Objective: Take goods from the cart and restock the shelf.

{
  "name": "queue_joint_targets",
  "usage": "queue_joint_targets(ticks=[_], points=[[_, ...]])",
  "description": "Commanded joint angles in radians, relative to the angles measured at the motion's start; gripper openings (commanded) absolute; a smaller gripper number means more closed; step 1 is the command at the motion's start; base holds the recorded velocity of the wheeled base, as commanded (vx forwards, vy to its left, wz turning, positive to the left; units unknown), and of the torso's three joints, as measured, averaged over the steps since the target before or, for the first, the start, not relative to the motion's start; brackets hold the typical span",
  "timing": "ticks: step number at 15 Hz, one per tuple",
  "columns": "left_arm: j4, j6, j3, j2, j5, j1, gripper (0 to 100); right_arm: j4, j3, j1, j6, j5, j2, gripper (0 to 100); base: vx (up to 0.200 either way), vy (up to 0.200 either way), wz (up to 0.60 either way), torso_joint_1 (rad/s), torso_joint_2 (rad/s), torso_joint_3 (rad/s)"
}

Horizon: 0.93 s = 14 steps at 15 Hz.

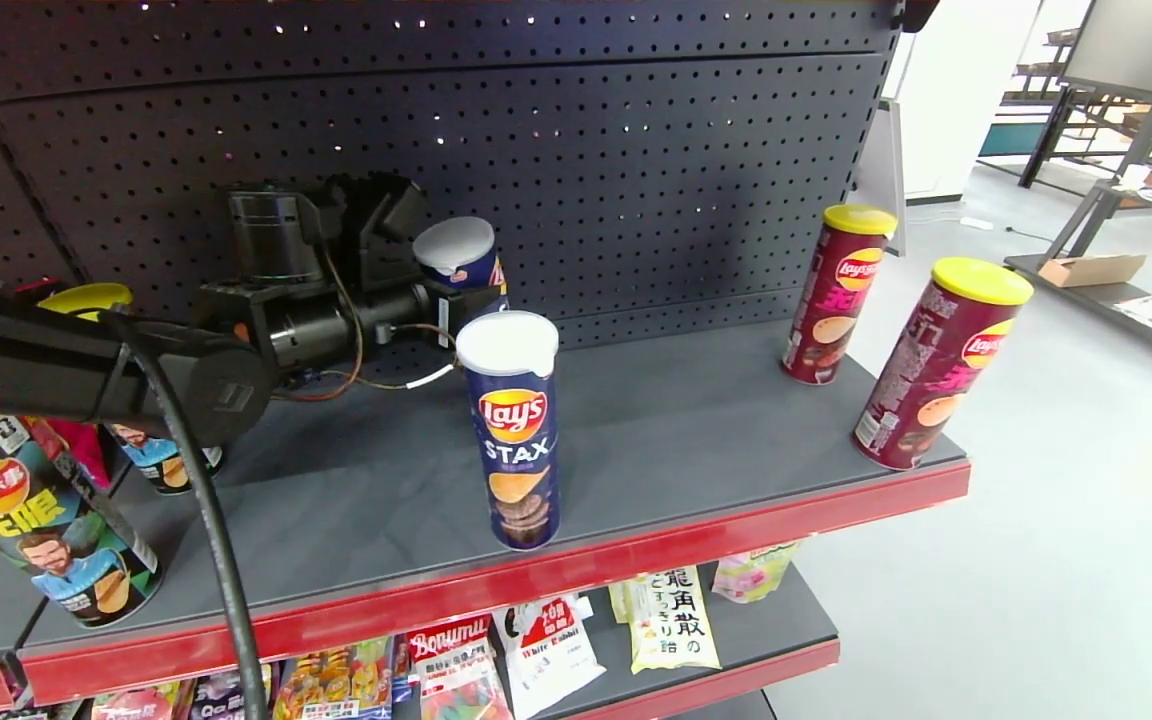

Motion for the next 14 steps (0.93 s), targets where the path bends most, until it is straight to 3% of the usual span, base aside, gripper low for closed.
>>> queue_joint_targets(ticks=[1, 14], points=[[0.001, 0.0, -0.051, 0.042, 0.0, -0.009, 0, 0.0, 0.0, 0.0, 0.0, 0.0, 0.0, 100, 0.0, 0.0, 0.0, 0.0, 0.0, 0.0], [0.011, 0.005, -0.048, 0.079, -0.003, -0.017, 0, 0.0, 0.0, 0.0, 0.0, -0.001, 0.0, 100, 0.0, 0.0, 0.0, 0.0, 0.0, 0.0]])
